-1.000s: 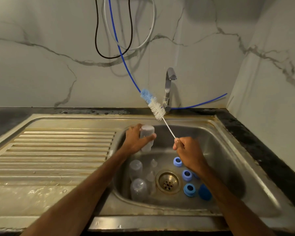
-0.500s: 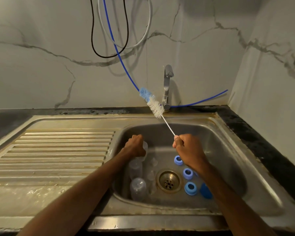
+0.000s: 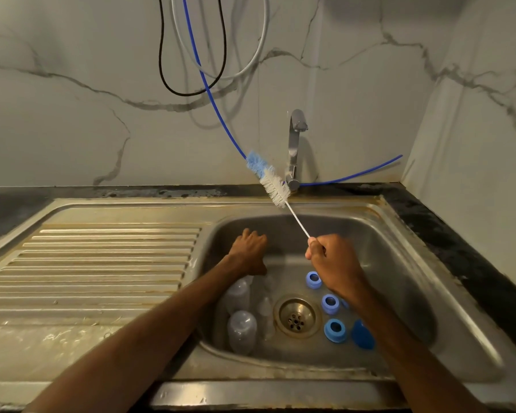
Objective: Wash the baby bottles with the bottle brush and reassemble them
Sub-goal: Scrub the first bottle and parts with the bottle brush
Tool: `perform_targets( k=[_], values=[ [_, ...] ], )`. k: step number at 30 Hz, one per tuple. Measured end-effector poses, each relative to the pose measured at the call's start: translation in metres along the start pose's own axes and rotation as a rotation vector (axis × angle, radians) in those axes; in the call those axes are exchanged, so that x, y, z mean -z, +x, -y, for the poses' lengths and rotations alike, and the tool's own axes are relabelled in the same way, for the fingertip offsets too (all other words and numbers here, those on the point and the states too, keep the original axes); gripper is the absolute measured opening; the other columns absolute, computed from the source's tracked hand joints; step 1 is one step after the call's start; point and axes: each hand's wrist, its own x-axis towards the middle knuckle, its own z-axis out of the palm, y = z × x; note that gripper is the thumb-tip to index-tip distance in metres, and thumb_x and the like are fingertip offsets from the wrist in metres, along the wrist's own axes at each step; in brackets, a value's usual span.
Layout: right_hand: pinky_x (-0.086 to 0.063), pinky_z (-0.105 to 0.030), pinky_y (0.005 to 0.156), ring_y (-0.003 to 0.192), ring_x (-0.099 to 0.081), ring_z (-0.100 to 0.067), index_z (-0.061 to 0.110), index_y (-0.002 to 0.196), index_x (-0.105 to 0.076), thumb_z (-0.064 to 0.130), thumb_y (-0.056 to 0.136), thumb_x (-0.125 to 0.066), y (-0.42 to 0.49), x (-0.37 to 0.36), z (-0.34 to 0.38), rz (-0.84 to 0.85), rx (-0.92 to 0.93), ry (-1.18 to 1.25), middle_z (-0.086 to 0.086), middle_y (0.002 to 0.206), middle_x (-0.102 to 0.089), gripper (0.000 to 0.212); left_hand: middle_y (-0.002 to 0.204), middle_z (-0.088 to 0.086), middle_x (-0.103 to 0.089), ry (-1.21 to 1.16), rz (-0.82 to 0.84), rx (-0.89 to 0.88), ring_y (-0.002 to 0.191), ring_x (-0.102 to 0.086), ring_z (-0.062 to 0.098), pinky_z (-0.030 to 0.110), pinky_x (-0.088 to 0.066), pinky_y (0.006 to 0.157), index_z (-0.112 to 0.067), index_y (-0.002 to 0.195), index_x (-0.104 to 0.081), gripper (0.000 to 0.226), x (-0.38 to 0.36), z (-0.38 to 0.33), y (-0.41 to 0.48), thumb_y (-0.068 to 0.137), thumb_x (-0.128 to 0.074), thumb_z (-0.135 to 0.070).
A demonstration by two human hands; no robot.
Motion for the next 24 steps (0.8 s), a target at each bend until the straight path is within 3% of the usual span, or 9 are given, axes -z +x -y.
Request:
perform_targets(
  k=[4,9,13,18,24],
  values=[
    [-0.055,-0.049,0.062,0.057,-0.063,-0.027,0.004,0.068,-0.064,0.028,0.103,-0.046,-0.001,0.001,0.001,0.000,-0.002,0.000,-0.009,0.060,-0.065,0.046,0.139,0.006,-0.055,0.162,0.070,-0.148,0.136,-0.041,0.032,0.050,-0.033,0.113,-0.025,0.134,-0.058,0.061,0.006,-0.022,0.005,0.082,-0.080,-0.049],
    [-0.056,-0.048,0.062,0.058,-0.064,-0.028,0.005,0.069,-0.064,0.026,0.105,-0.046,-0.004,0.003,0.005,0.005,-0.012,0.005,-0.010,0.061,-0.065,0.045,0.142,0.005,-0.054,0.294,0.200,-0.220,0.132,-0.052,0.027,0.049,-0.038,0.110,-0.024,0.134,-0.055,0.051,0.001,-0.037,0.005,0.089,-0.076,-0.037],
    [-0.057,-0.047,0.064,0.060,-0.065,-0.027,0.005,0.072,-0.064,0.026,0.105,-0.046,-0.005,0.003,0.006,0.012,-0.017,0.011,-0.011,0.063,-0.065,0.044,0.139,0.008,-0.055,0.266,0.155,-0.236,0.125,-0.058,0.026,0.040,-0.046,0.102,-0.015,0.132,-0.057,0.043,-0.002,-0.042,0.006,0.093,-0.073,-0.023],
    [-0.057,-0.048,0.063,0.059,-0.064,-0.026,0.006,0.071,-0.064,0.027,0.105,-0.046,-0.005,0.002,0.004,0.008,-0.012,0.005,-0.009,0.062,-0.065,0.044,0.137,0.011,-0.055,0.234,0.130,-0.258,0.124,-0.058,0.029,0.039,-0.046,0.099,-0.012,0.130,-0.057,0.037,-0.009,-0.041,0.005,0.095,-0.069,-0.014],
    [-0.056,-0.048,0.061,0.057,-0.064,-0.027,0.007,0.068,-0.063,0.027,0.104,-0.047,-0.006,0.001,0.002,-0.003,-0.008,0.014,-0.009,0.059,-0.064,0.044,0.134,0.011,-0.058,0.157,0.095,-0.238,0.120,-0.061,0.031,0.040,-0.048,0.094,-0.015,0.129,-0.059,0.033,-0.003,-0.035,0.005,0.097,-0.064,-0.025]
  ],
)
